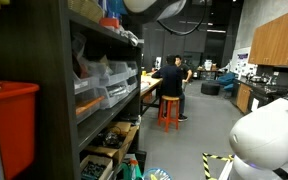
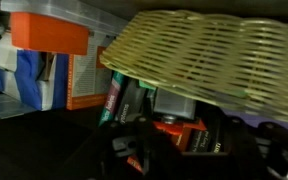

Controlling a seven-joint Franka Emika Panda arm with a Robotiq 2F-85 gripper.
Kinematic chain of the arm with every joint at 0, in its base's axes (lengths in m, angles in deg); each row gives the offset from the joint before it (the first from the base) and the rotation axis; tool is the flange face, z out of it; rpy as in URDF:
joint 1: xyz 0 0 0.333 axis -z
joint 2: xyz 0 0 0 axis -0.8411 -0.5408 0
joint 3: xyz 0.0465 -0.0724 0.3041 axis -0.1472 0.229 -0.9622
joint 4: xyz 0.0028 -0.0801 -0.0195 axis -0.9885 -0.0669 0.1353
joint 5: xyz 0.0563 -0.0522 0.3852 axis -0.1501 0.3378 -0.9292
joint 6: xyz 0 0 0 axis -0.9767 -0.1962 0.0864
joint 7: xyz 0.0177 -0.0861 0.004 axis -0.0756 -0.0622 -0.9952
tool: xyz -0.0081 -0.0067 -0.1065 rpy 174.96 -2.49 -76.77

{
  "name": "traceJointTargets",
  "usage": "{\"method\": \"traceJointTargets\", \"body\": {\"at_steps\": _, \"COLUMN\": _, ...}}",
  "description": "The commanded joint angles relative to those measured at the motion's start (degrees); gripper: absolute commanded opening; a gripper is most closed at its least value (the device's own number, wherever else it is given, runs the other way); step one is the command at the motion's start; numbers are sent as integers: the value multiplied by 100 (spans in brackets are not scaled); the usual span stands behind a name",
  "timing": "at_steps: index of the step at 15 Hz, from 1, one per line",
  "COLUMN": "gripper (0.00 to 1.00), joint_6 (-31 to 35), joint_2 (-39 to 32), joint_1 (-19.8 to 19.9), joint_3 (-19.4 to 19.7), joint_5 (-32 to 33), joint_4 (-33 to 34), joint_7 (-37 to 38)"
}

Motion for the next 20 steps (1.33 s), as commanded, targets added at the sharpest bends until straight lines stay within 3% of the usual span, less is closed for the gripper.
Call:
{"method": "traceJointTargets", "body": {"at_steps": 1, "gripper": 24, "joint_6": 25, "joint_2": -89, "joint_1": -101, "joint_3": 58, "joint_5": -22, "joint_4": 134, "joint_7": 17}}
{"method": "traceJointTargets", "body": {"at_steps": 3, "gripper": 14, "joint_6": 35, "joint_2": -85, "joint_1": -136, "joint_3": 56, "joint_5": -20, "joint_4": 143, "joint_7": 13}}
{"method": "traceJointTargets", "body": {"at_steps": 10, "gripper": 14, "joint_6": 127, "joint_2": 59, "joint_1": -96, "joint_3": -45, "joint_5": -2, "joint_4": 82, "joint_7": 45}}
{"method": "traceJointTargets", "body": {"at_steps": 20, "gripper": 14, "joint_6": 949, "joint_2": 742, "joint_1": 303, "joint_3": -234, "joint_5": -84, "joint_4": -51, "joint_7": -115}}
